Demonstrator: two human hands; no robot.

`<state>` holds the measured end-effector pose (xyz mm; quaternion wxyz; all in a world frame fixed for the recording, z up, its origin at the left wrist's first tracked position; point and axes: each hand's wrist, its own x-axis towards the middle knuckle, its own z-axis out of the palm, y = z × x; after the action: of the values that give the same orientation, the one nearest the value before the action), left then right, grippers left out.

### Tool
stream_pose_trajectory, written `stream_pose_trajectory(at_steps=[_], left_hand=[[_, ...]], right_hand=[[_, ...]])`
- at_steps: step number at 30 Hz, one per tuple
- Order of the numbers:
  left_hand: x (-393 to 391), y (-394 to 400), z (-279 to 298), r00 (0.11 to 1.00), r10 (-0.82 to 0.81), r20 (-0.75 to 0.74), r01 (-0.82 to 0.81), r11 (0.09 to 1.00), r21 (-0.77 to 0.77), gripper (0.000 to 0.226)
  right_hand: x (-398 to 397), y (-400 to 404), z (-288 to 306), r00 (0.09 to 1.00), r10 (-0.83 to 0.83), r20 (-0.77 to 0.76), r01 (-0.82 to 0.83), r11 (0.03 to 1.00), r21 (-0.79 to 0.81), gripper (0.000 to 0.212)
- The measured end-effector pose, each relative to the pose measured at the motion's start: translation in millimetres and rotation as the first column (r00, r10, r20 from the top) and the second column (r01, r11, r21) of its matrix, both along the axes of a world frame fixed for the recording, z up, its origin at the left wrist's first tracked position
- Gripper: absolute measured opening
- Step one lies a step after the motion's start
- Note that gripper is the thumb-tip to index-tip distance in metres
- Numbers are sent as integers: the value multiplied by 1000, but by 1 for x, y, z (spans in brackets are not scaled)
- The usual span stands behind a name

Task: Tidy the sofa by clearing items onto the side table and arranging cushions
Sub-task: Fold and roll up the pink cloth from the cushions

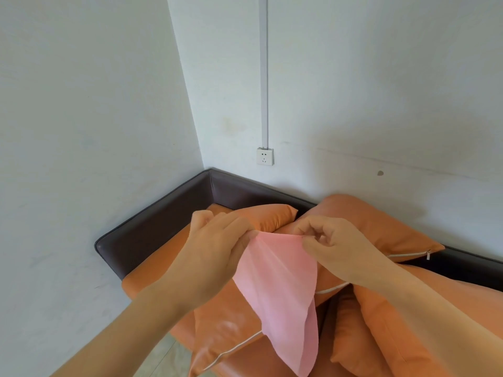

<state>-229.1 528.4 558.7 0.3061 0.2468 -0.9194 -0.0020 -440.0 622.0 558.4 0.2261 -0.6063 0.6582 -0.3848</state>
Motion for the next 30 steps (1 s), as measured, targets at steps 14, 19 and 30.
stream_pose_trajectory(at_steps=[14, 19, 30], left_hand=[[-13, 13, 4, 976, -157, -153, 196, 936, 293, 30], [-13, 15, 9, 983, -152, -107, 180, 925, 335, 20], [-12, 12, 1, 985, -133, 114, 124, 989, 86, 17]], right_hand=[[15, 12, -4, 996, 74, -57, -84, 975, -204, 32], [8, 8, -2, 996, 52, -67, -66, 971, -230, 17], [1, 7, 2, 975, 84, -207, -86, 996, 1, 22]])
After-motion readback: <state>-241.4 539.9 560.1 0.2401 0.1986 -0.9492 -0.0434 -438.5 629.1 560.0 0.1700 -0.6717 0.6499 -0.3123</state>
